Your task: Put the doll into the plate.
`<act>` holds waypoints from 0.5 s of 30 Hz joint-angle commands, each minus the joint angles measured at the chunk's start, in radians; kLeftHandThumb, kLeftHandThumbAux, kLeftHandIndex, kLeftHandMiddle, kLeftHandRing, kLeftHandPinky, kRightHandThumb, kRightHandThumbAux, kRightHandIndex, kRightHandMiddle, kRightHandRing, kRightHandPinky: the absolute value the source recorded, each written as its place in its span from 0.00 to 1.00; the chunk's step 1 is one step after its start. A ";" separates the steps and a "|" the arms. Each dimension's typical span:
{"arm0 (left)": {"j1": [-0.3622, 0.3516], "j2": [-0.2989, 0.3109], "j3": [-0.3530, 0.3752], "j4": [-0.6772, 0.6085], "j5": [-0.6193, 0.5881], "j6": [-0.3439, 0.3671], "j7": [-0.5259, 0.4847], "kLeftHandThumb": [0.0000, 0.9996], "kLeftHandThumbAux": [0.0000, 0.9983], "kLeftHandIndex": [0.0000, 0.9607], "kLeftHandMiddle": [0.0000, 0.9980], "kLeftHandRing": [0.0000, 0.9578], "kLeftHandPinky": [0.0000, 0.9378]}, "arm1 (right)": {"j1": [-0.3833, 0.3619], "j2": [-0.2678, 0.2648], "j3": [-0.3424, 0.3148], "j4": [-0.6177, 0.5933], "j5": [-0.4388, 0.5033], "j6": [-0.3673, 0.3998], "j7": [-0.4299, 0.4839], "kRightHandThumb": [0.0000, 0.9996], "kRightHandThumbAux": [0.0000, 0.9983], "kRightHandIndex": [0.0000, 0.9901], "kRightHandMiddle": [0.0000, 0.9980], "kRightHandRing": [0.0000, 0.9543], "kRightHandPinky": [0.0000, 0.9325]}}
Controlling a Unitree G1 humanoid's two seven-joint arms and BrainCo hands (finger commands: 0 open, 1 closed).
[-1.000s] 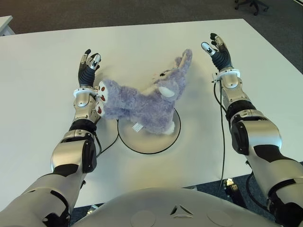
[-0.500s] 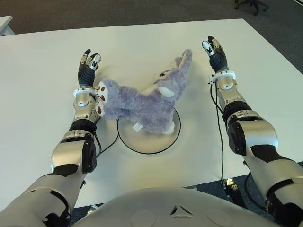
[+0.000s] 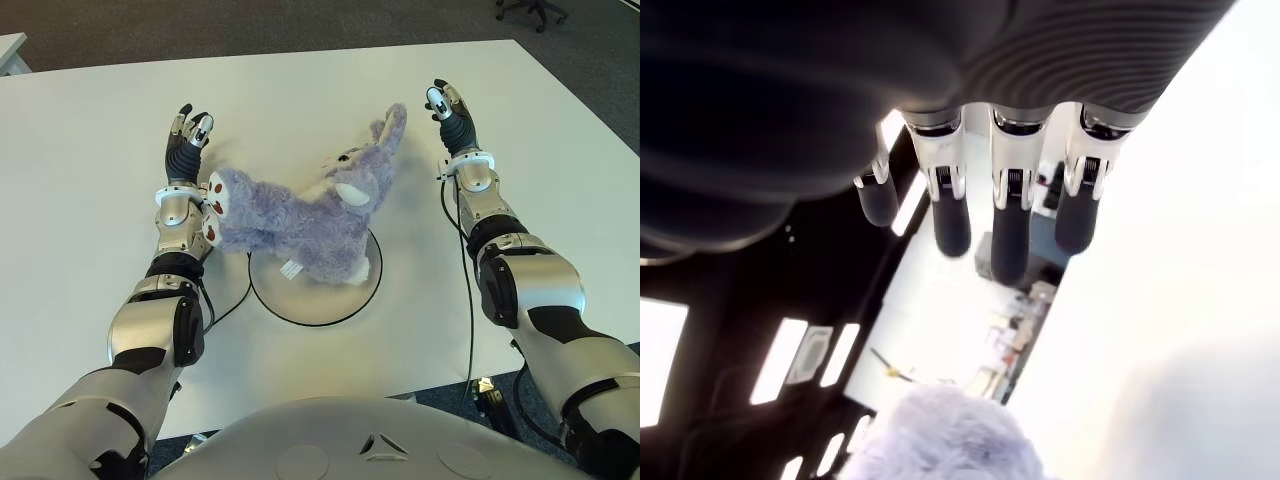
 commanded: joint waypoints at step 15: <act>0.059 -0.023 -0.002 0.034 0.001 0.042 0.016 0.00 0.47 0.09 0.17 0.16 0.08 | 0.010 0.058 -0.030 0.012 0.025 0.133 -0.093 0.00 0.30 0.00 0.08 0.12 0.16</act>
